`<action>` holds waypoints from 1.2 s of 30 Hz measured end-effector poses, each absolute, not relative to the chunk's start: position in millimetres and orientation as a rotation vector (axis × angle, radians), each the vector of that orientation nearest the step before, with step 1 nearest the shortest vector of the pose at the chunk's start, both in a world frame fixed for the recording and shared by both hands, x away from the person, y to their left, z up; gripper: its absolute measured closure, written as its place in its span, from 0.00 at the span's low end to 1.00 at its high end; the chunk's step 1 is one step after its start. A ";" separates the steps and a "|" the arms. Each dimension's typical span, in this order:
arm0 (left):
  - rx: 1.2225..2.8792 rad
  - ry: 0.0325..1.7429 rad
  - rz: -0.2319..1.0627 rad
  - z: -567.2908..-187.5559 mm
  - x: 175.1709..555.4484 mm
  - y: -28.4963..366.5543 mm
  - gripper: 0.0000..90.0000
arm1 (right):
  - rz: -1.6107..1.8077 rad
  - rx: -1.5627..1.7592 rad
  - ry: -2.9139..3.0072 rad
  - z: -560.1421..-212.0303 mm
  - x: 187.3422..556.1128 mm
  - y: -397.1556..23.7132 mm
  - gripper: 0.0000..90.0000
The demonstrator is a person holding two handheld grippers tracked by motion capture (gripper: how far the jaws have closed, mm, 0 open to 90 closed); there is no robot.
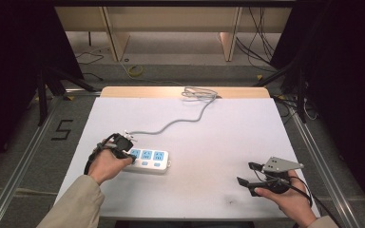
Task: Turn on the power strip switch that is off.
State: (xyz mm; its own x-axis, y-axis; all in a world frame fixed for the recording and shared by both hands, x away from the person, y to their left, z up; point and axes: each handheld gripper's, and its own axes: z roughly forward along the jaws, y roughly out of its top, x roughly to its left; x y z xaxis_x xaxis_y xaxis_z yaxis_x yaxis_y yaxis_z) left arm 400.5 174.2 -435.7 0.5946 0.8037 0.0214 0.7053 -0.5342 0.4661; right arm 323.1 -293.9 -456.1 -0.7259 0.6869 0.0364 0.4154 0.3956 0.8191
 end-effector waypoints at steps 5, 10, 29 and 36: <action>2.423 1.212 0.322 -436.8 402.2 173.5 1.00 | 1.247 0.961 2.351 -456.3 323.2 -293.8 0.31; 2.425 1.216 0.322 -436.9 402.6 173.3 1.00 | 1.248 0.962 2.352 -456.3 323.1 -293.7 0.31; 2.439 1.222 0.313 -437.0 404.6 172.2 1.00 | 1.246 0.959 2.357 -456.4 322.7 -293.3 0.31; 2.455 1.218 0.321 -437.3 404.6 169.9 1.00 | 1.245 0.957 2.358 -456.2 322.6 -293.2 0.31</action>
